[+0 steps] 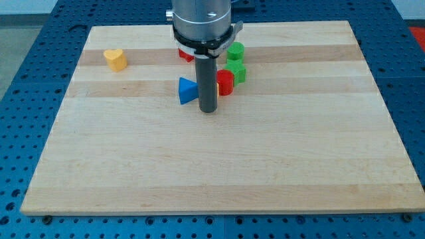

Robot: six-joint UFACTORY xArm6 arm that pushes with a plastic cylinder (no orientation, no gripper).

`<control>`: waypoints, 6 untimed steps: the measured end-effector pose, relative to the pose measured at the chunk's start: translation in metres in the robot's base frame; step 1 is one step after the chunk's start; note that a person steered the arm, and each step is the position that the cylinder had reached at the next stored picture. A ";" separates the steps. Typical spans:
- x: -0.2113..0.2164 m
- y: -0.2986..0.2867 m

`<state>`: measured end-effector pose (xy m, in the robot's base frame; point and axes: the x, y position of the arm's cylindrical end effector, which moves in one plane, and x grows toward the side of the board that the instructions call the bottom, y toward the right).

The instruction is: Move your arm closer to the yellow heart

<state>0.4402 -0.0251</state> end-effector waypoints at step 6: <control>-0.134 -0.233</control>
